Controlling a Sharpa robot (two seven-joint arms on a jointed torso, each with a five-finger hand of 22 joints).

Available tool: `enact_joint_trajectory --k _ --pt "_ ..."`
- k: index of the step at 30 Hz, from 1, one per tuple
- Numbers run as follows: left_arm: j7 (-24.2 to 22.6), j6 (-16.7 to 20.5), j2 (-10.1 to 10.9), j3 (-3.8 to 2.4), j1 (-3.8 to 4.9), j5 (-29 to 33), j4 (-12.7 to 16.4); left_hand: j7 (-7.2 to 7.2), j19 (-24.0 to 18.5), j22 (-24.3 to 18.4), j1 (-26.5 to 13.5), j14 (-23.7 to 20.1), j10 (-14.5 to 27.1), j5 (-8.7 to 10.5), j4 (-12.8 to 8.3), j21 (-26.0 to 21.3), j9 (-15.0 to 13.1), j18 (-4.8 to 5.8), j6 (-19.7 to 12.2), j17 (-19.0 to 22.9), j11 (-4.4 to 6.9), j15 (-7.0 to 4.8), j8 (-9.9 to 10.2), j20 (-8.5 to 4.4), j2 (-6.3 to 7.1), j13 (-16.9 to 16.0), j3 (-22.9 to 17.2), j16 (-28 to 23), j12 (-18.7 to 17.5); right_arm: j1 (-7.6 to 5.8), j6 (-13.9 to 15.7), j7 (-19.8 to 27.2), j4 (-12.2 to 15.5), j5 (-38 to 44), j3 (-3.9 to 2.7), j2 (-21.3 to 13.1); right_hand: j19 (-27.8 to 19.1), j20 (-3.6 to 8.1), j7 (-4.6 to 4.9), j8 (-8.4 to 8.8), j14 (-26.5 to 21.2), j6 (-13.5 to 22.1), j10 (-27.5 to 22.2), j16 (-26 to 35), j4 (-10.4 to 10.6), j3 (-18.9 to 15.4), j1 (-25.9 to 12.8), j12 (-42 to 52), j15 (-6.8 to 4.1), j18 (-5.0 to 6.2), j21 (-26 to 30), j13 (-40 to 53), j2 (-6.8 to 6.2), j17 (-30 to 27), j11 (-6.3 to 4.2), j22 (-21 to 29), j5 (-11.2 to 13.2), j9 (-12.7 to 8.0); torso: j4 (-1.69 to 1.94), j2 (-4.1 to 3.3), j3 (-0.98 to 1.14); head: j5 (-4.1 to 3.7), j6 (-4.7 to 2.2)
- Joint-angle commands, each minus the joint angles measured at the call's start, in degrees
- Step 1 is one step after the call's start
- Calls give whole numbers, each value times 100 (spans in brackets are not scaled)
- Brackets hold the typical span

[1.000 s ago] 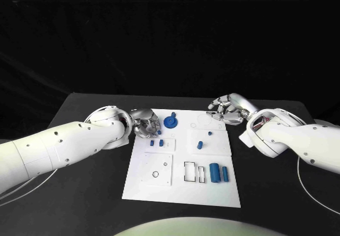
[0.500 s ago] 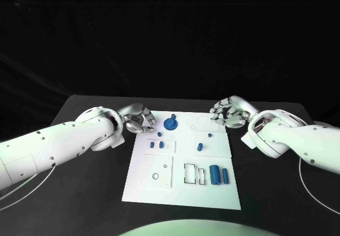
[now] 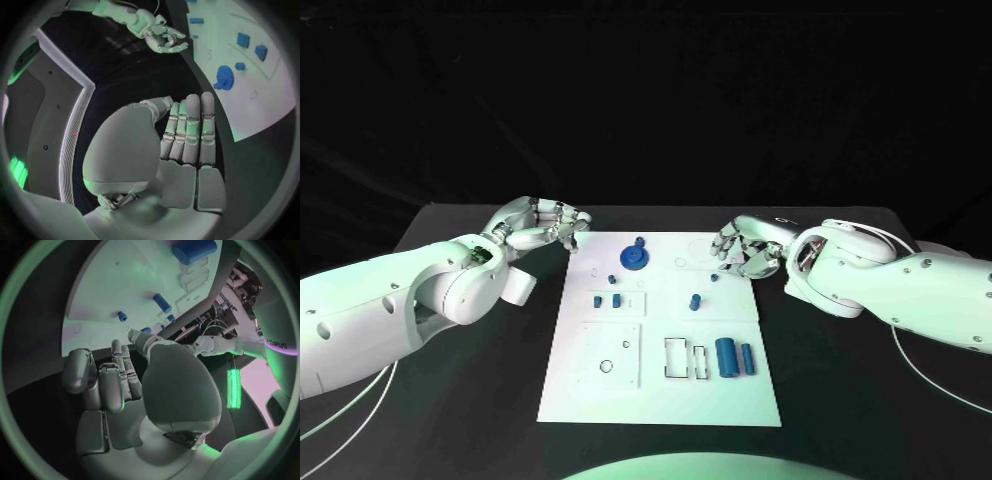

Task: Assemble the parts on the task board

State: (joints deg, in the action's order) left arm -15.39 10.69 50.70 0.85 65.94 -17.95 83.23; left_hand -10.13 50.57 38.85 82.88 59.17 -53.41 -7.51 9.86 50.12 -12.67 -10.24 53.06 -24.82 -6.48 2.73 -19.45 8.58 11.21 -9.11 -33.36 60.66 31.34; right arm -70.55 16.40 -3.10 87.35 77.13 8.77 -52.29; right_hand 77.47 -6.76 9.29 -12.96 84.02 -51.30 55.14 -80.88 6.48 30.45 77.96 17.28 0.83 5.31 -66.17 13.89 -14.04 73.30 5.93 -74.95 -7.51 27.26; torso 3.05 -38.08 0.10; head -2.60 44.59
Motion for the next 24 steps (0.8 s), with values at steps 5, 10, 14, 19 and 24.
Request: enact_joint_trajectory --k 5,10,14,19,24 --pt "-693 -269 118 1 -10 1626 243 -1 -55 -72 -125 -65 -28 9 10 -126 2 -25 -97 50 -8 2 14 -4 17 14 106 -85 31 49 -289 -665 121 1381 4 56 25 -39 53 53 209 -20 6 13 -27 -30 -74 -56 63 -2 -3 -58 -46 8 34 -66 47 -28 14 -2 -1 3 4" --pt "-771 -228 169 3 -14 1698 323 -3 -56 -80 -132 -69 -27 11 11 -138 2 -25 -105 54 -10 4 16 -3 21 15 118 -91 32 87 -314 -830 203 1655 5 85 67 -48 55 49 222 -89 71 -9 -43 -26 -87 -69 67 -16 -75 -110 -31 42 34 -115 68 -40 2 -1 4 4 17" --pt "-799 -194 198 4 -16 1715 350 -4 -58 -86 -135 -76 -25 11 11 -149 2 -25 -109 58 -11 5 16 -1 21 16 124 -98 33 113 -355 -859 227 1735 5 107 80 -50 50 50 226 -136 114 -15 -63 -5 -79 -90 65 -19 -93 -153 -13 49 29 -130 65 -51 1 -2 4 1 18" --pt "-816 -168 222 4 -16 1724 366 -8 -59 -95 -136 -85 -14 10 8 -163 1 -25 -116 64 -15 8 17 0 21 19 131 -107 29 166 -405 -855 261 1774 5 138 111 -47 44 50 237 -204 188 -37 -93 39 -65 -117 59 -28 -145 -215 17 82 22 -167 56 -66 6 -6 10 6 33" --pt "-819 -162 231 4 -17 1727 375 -11 -58 -101 -136 -89 -5 10 6 -172 0 -25 -117 68 -18 9 16 1 19 21 135 -113 26 216 -398 -860 223 1793 6 202 159 -37 22 49 252 -302 321 -67 -136 117 -58 -149 43 -46 -232 -300 59 125 1 -230 65 -87 5 -3 9 17 43"
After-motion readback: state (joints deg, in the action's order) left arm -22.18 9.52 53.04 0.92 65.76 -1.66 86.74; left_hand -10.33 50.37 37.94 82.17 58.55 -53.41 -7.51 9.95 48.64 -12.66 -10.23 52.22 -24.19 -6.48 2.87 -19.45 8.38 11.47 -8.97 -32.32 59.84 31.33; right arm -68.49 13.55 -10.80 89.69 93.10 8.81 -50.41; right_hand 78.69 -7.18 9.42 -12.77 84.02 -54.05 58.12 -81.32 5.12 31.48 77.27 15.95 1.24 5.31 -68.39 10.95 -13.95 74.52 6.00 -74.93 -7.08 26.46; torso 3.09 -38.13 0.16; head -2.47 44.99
